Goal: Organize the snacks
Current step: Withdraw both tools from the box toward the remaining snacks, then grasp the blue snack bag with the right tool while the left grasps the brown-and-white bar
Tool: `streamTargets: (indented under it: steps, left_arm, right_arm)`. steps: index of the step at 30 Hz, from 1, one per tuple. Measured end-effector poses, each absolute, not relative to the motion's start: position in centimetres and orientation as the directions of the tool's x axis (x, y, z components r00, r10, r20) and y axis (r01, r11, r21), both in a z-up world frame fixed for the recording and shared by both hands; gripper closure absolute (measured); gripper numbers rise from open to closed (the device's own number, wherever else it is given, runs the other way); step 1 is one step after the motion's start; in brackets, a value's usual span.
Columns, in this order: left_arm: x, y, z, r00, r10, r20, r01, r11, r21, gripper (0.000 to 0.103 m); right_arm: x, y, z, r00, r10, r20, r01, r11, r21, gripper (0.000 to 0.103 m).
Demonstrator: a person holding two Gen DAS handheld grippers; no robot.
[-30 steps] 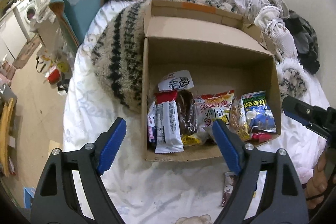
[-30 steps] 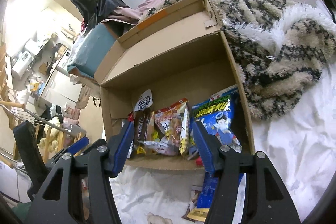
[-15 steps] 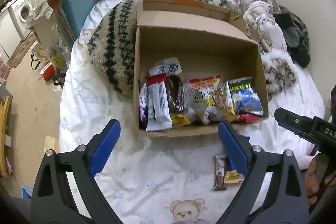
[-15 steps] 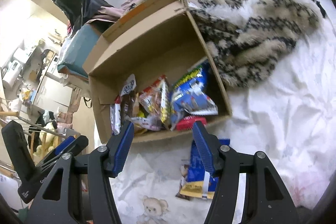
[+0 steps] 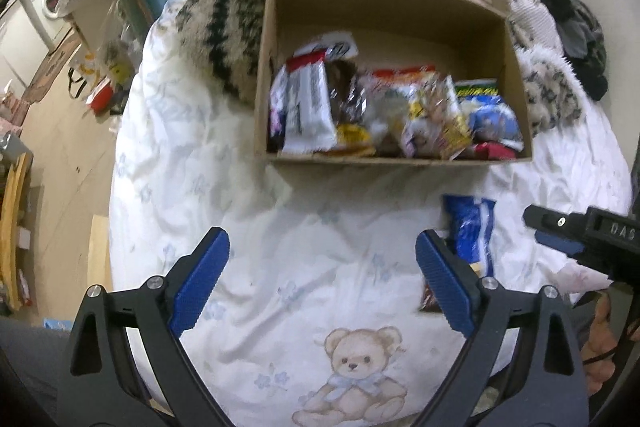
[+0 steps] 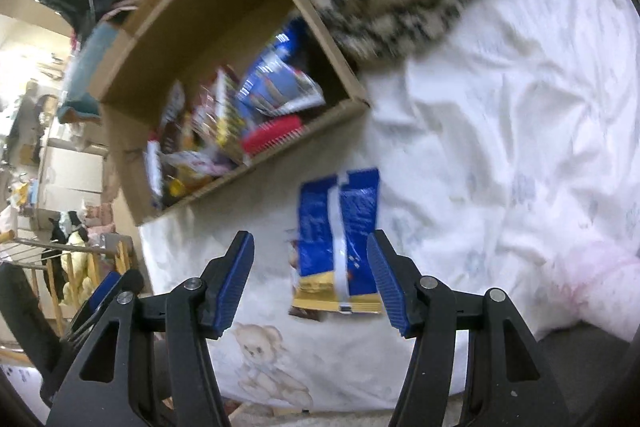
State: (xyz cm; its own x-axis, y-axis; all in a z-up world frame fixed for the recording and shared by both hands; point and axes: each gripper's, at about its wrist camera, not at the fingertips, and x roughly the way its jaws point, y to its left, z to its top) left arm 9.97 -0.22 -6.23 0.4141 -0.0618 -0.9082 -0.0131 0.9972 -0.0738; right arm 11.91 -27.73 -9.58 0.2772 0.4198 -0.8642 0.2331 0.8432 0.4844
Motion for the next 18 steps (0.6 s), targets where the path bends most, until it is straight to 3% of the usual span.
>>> streamTargets:
  steps: [5, 12, 18]
  left_arm:
    - [9.8, 0.4, -7.5, 0.382, -0.070, -0.922, -0.038, 0.995, -0.091, 0.010]
    - [10.8, 0.7, -8.3, 0.355, -0.076, -0.932, -0.058, 0.993, -0.103, 0.010]
    - [10.9, -0.8, -8.1, 0.360, -0.086, -0.929, -0.014, 0.995, -0.098, 0.010]
  right_arm:
    - [12.1, -27.7, -10.9, 0.260, 0.436, -0.862, 0.257, 0.829, 0.497, 0.041]
    - [13.7, -25.3, -14.0, 0.141, 0.356, -0.924, 0.243, 0.892, 0.380, 0.041]
    - [14.8, -23.1, -16.6, 0.062, 0.286, -0.956, 0.196, 0.936, 0.293, 0.034]
